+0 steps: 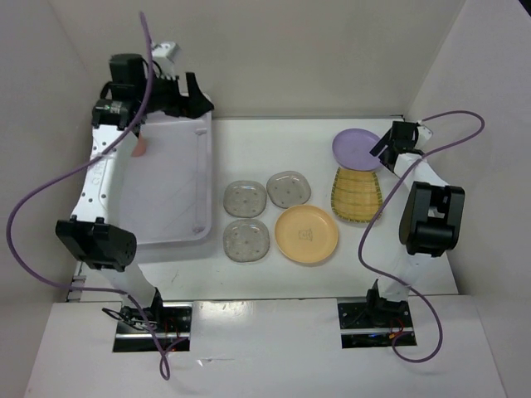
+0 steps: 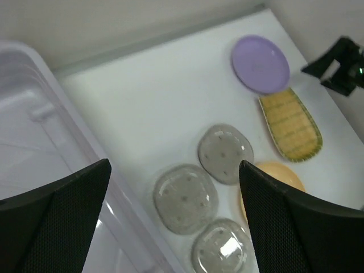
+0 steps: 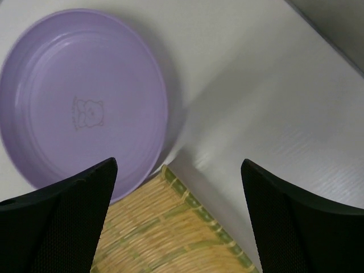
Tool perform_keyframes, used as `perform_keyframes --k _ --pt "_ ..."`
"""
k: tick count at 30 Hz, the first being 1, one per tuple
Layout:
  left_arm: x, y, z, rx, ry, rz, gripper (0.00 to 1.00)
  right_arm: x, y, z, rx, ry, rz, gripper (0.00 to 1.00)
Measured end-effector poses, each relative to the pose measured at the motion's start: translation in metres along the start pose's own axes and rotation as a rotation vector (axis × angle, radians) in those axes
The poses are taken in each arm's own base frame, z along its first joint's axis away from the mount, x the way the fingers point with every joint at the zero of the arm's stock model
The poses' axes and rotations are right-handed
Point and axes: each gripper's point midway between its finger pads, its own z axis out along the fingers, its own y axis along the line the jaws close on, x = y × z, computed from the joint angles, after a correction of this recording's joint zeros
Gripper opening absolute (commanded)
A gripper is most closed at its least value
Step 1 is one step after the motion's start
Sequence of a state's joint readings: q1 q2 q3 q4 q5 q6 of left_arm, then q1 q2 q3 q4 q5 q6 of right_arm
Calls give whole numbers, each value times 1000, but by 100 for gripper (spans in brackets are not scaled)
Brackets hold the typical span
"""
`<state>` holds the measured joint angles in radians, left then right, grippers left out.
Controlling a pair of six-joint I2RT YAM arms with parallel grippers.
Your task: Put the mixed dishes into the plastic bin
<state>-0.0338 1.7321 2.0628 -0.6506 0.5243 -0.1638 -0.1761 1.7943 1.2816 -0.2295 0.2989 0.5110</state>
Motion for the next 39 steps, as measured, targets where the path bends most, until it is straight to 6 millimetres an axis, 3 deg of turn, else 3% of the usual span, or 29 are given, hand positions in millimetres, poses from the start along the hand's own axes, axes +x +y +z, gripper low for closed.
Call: perform_keyframes --k 2,6,9,12,15,20,24,31,35,38,39 --pt "30 -7 8 8 55 -31 99 7 -2 12 7 24 -6 92" --pt "93 11 15 -53 180 -138 99 24 -6 34 19 67 -30 89" --pt "115 19 16 -87 222 -172 99 33 -4 48 15 94 -48 87" --pt "127 15 12 -100 239 -193 99 34 1 61 7 96 -53 84" --pt "127 8 5 -99 235 -192 99 34 4 67 1 95 -60 83" --pt "121 3 0 -102 214 -195 99 28 13 79 -15 89 -68 64" --pt "122 4 0 -109 215 -200 99 28 17 88 -17 92 -69 64" --pt "122 6 0 -119 215 -200 99 34 15 93 -10 109 -81 48" --pt "122 6 0 -118 215 -200 99 32 17 93 -12 109 -85 18" --pt "123 5 0 -111 217 -202 99 30 19 94 -20 102 -74 0" --pt "123 4 1 -106 218 -202 99 28 21 94 -25 98 -66 0"
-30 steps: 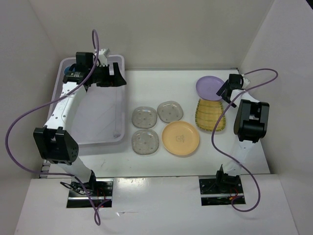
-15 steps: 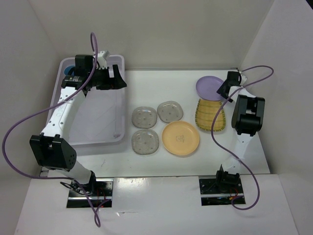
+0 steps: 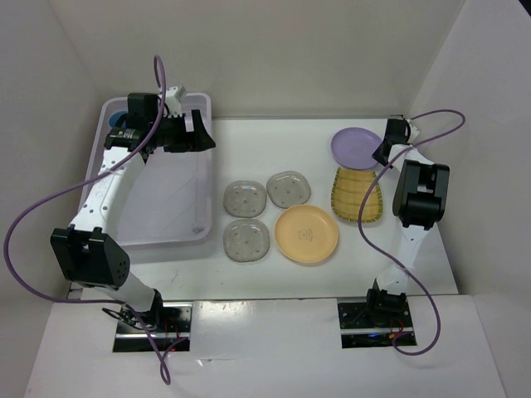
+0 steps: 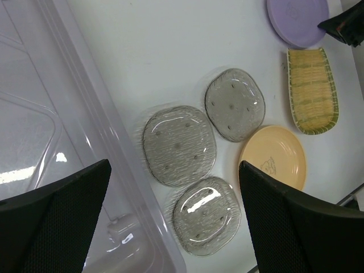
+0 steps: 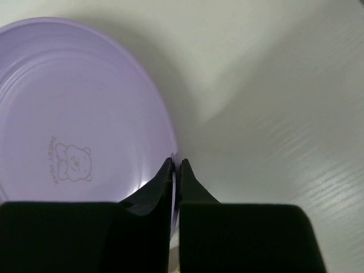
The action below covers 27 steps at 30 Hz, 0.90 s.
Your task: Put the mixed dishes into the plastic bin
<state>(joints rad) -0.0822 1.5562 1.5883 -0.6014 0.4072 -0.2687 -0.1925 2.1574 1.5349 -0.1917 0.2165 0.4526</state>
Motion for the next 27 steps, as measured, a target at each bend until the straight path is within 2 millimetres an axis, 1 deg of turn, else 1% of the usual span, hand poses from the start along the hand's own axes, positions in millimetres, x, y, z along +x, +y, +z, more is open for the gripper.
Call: perform_keyframes --k 4,7,9,11,12,13,15,16,18,19,21,22,24,25,27 --pt "3 -4 4 31 17 -7 99 -9 7 -2 -25 -16 12 0" --pt "7 -8 7 66 34 -16 99 -16 11 -10 -30 -28 8 0" --pt "8 -14 9 109 44 -21 99 -23 14 -23 -39 -36 -5 0" --pt "7 -26 11 190 49 -28 99 -34 23 -44 -59 -58 -25 0" --pt "5 -35 12 254 44 -25 99 -41 31 -59 -75 -77 -34 0" --pt "3 -44 14 312 40 -31 99 -49 43 -78 -101 -106 -44 0" --pt "3 -59 18 406 40 -32 99 -64 75 -121 -174 -175 -67 0" --pt "5 -65 21 432 46 -35 99 -67 94 -148 -227 -207 -81 0" --pt "8 -78 26 480 57 -18 99 -67 130 -204 -344 -261 -104 0" --pt "11 -86 30 503 66 -7 99 -61 146 -232 -408 -279 -113 0" --pt "13 -98 36 541 75 12 99 -48 171 -283 -532 -297 -130 0" --pt "13 -103 39 556 76 22 99 -42 179 -304 -583 -302 -134 0" --pt "9 -108 46 573 73 33 99 -32 188 -332 -651 -307 -137 0" --pt "7 -109 48 576 69 35 99 -27 189 -340 -670 -303 -137 0" --pt "0 -110 50 579 55 33 99 -15 191 -346 -688 -285 -145 0"
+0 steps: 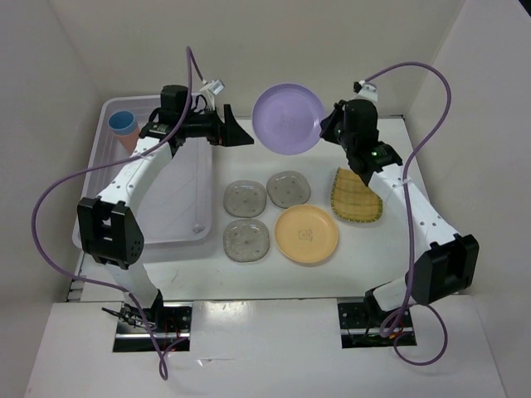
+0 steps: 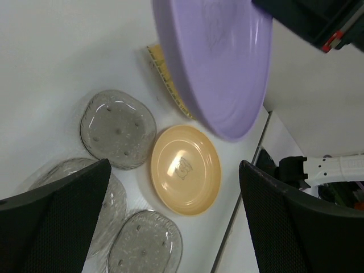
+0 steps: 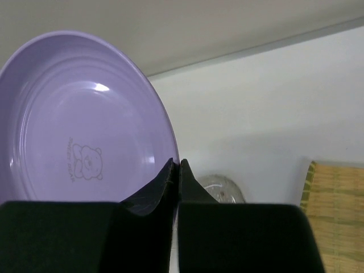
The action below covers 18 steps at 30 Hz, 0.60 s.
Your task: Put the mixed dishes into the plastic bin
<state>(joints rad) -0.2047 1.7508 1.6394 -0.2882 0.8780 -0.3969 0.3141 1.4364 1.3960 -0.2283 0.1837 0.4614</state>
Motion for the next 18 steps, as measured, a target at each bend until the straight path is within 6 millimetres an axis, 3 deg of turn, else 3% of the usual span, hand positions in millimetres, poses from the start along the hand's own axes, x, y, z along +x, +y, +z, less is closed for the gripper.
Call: perform_keyframes --k 6,14,17,18 --pt "-13 -5 0 13 -34 30 99 29 6 -5 -10 62 -5 0" --pt "-12 -10 7 27 -42 21 99 19 17 -23 -52 39 -7 0" --pt "-8 -13 12 29 -34 20 93 23 30 -28 -90 49 -16 0" --pt "-8 -14 13 31 -33 21 85 25 34 -29 -101 55 -19 0"
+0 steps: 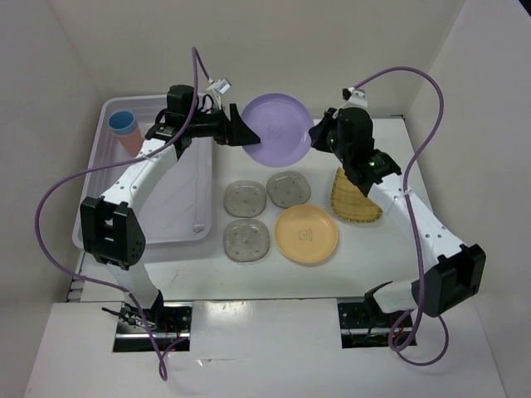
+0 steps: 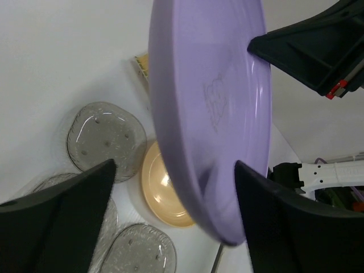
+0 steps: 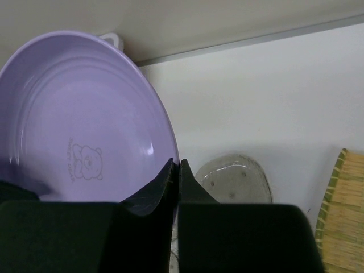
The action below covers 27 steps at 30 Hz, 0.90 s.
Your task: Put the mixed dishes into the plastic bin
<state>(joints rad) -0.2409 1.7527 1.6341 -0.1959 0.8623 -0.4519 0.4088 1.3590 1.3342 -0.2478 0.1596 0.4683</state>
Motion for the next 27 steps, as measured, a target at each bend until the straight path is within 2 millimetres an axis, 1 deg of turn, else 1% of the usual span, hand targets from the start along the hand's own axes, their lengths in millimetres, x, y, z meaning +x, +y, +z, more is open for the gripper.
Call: perform_keyframes --k 1,3,4,5,7,8,9,11,12,13,16,18,20,22,24,26,27 --pt "0 -1 1 0 0 -3 77 2 2 0 -8 5 -4 0" --pt "0 -2 2 -1 -2 1 59 7 6 0 -22 17 -7 0" --pt "0 -2 3 -2 -4 0 34 10 5 0 -24 23 -9 0" --pt "-1 -2 3 -5 -6 -2 23 13 4 0 -23 30 -12 0" --pt "-2 4 5 -37 -17 -13 5 20 2 1 -22 50 -26 2" --pt "-3 8 5 -52 -21 -19 0 21 3 1 -31 53 -31 4" --pt "-2 12 5 -66 -21 -27 0 21 4 1 -37 53 -35 12" --pt "0 16 6 -71 -16 -38 0 23 5 1 -38 56 -38 26" --pt "1 17 7 -76 -14 -39 0 24 5 2 -38 59 -37 35" --pt "2 18 7 -84 -12 -41 0 24 5 3 -37 59 -32 53" --pt "-1 29 3 -139 -27 -51 0 25 4 4 -29 58 -26 71" --pt "-8 44 -10 -201 -58 -67 0 24 2 4 -18 46 -23 76" --pt "-19 68 -37 -301 -121 -93 0 25 -3 2 0 39 -23 80" --pt "-33 98 -80 -433 -217 -140 0 31 -11 -3 23 41 -24 82" --pt "-45 126 -127 -559 -325 -196 0 38 -19 -8 46 43 -22 82" --pt "-52 152 -172 -669 -436 -256 0 44 -26 -10 68 50 -16 82" --pt "-51 163 -189 -712 -479 -289 0 48 -30 -11 80 56 -13 82"
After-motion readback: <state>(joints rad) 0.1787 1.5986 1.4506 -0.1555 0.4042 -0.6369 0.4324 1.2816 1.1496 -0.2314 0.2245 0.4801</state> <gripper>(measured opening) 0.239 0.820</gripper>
